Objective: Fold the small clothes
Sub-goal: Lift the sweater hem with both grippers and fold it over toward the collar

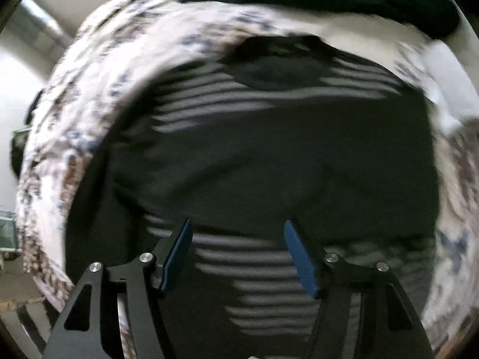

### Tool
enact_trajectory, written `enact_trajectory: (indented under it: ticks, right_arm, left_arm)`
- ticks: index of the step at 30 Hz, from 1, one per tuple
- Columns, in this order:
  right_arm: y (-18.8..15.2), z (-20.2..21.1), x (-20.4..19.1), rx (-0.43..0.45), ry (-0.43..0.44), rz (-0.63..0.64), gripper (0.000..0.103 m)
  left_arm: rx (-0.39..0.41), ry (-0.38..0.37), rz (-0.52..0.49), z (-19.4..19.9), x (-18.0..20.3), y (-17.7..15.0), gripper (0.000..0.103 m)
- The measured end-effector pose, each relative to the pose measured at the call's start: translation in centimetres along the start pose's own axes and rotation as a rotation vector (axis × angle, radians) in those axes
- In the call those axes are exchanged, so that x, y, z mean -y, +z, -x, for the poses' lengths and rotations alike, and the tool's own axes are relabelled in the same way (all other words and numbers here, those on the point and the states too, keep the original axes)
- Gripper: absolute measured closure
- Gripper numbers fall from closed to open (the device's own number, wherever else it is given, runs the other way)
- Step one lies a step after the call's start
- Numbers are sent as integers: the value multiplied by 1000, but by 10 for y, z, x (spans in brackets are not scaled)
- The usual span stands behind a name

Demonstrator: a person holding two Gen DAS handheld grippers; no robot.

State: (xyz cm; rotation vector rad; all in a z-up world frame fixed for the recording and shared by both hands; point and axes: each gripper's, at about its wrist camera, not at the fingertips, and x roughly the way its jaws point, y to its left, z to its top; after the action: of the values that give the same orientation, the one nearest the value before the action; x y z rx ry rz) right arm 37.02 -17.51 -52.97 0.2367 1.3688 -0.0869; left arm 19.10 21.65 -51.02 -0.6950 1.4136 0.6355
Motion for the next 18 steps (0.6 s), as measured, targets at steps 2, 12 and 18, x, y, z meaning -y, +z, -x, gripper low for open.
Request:
enact_trajectory:
  ticks: [2,12,18]
  right_arm:
    - [-11,3,22,-37,-39,-12,37]
    - [-38,-27,9,-81,-97,26,37]
    - [-38,-34,-11,-76,-98,59,37]
  left_arm:
    - [35,63,59,-2,-23,12,2]
    - [121,169,-100,-34,-63,96,59]
    - [285,131,-84,-5,-63,94,98]
